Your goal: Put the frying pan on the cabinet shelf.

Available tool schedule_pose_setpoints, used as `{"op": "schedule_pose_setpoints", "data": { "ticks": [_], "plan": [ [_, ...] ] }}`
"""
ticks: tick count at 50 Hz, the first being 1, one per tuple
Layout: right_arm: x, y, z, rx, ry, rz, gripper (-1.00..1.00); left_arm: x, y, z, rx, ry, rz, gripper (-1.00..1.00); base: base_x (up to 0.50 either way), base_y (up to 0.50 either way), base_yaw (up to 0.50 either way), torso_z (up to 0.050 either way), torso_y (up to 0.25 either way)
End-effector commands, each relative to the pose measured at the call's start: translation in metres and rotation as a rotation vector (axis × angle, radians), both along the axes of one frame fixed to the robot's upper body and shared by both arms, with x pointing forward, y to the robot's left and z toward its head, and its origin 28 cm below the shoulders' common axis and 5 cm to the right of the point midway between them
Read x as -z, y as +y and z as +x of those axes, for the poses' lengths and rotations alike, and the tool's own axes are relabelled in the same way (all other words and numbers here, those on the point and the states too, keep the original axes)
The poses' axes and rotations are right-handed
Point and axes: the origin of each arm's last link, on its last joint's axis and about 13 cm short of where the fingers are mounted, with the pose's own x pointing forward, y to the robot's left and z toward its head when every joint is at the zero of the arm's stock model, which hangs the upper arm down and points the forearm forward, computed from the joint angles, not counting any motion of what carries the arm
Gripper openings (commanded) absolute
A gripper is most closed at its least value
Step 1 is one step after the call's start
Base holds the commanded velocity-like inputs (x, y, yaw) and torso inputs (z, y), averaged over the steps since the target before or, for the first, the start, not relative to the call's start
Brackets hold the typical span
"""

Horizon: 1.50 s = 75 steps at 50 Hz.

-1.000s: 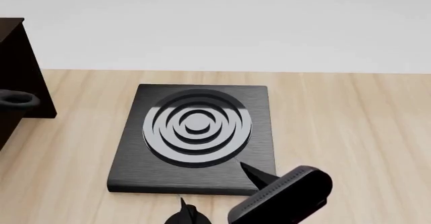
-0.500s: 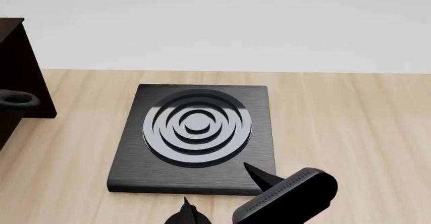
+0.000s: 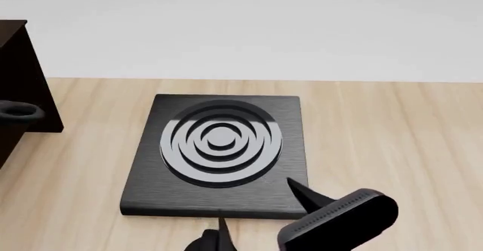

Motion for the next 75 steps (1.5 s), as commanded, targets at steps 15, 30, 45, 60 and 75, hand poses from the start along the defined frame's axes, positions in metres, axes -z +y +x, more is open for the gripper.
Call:
{"op": "schedule_pose_setpoints", "data": {
  "ticks": [15,30,45,60,75],
  "plan": [
    [0.004,-0.004,-0.006,0.098,-0.001,0.088,1.0,0.012,-0.017,-0.013,-0.027,-0.1,0.499,1.0,0.0,0.0,0.0,0.0,0.0],
    [0.01,-0.009,-0.006,0.175,0.01,0.112,1.0,0.013,-0.033,-0.021,-0.056,-0.124,0.699,1.0,0.0,0.0,0.0,0.0,0.0],
    [0.019,-0.017,-0.009,0.302,0.0,0.092,1.0,0.018,-0.049,-0.031,-0.07,-0.172,0.904,1.0,0.0,0.0,0.0,0.0,0.0],
    [0.039,-0.029,-0.016,0.452,-0.033,0.138,1.0,0.026,-0.054,-0.033,-0.062,-0.18,0.897,1.0,0.0,0.0,0.0,0.0,0.0],
    [0.04,-0.04,-0.022,0.501,-0.041,0.121,1.0,0.026,-0.061,-0.036,-0.036,-0.157,0.9,1.0,0.0,0.0,0.0,0.0,0.0]
  ]
}}
